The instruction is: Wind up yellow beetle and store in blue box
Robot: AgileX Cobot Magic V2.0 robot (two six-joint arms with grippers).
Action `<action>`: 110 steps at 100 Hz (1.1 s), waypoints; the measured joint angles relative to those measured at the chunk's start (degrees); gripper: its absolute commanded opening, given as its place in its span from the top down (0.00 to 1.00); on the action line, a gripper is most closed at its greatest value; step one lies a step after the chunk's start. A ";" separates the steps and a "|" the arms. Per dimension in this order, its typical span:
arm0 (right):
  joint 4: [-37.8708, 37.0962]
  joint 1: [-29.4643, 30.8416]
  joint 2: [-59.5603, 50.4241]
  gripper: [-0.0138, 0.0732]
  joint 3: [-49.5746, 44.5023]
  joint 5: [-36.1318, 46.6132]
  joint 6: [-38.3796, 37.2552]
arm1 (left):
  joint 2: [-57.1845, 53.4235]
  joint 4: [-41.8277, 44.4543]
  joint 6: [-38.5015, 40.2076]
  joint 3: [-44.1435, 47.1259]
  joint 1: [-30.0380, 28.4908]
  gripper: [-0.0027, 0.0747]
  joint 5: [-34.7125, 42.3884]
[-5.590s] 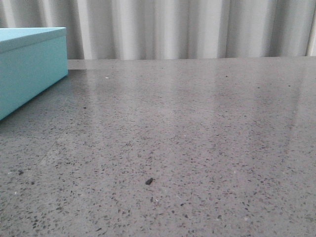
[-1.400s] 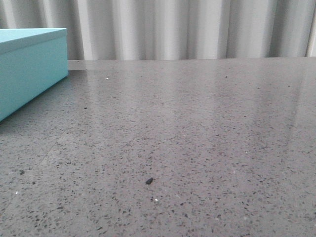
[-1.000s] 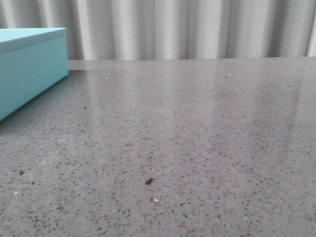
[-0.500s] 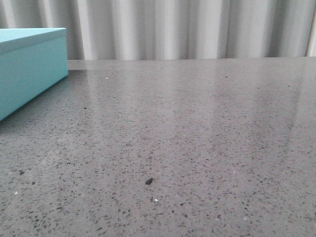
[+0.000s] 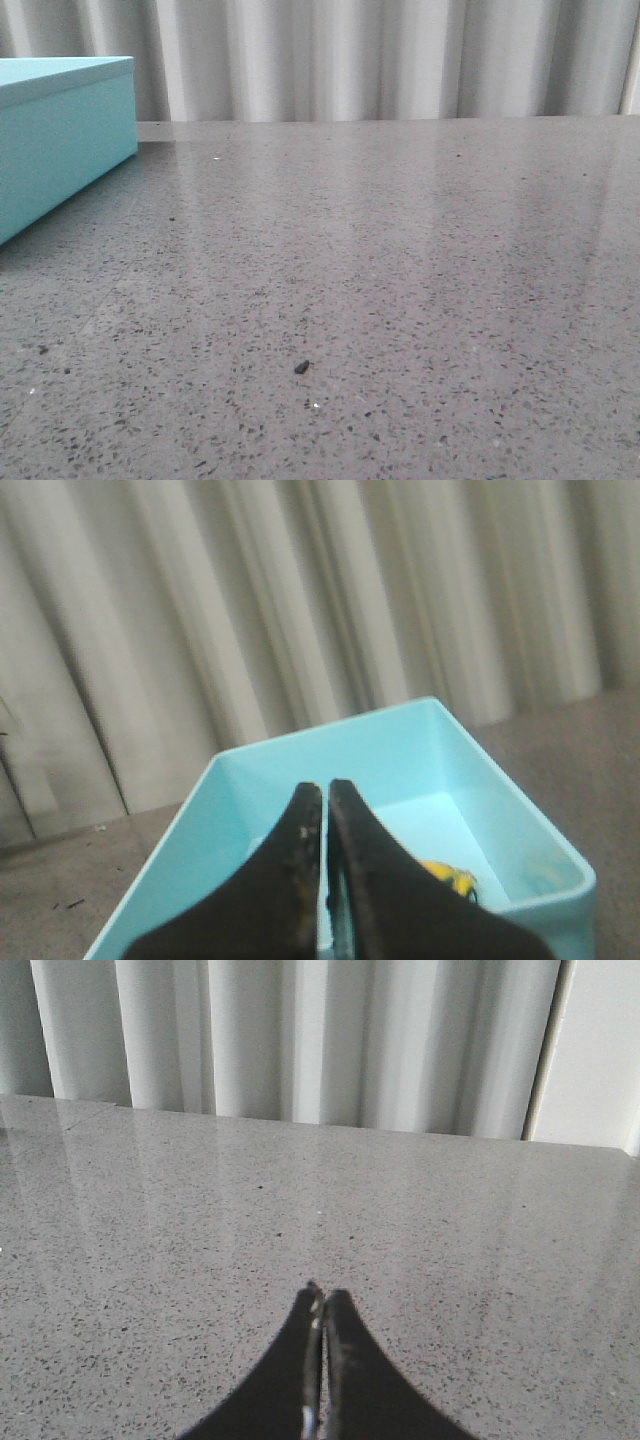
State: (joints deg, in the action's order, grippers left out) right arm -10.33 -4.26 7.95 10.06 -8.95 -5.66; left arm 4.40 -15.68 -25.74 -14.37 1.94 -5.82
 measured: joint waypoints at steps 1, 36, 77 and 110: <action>0.00 0.00 0.00 0.91 0.00 0.00 0.00 | -0.20 0.77 1.48 0.58 0.00 0.99 1.07; 0.00 0.00 0.00 0.91 0.00 0.00 0.00 | -4.58 16.73 28.02 14.37 0.00 0.99 8.07; 0.00 0.00 0.00 0.91 0.00 0.10 0.00 | -4.58 17.38 29.22 14.37 0.00 0.99 -12.86; 0.00 0.00 0.00 0.91 0.00 0.10 0.00 | -4.58 17.43 29.22 14.37 0.00 0.99 -13.00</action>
State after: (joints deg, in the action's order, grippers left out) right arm -10.33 -4.26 7.95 10.06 -8.85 -5.66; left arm -0.19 1.75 3.48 0.00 1.94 -18.82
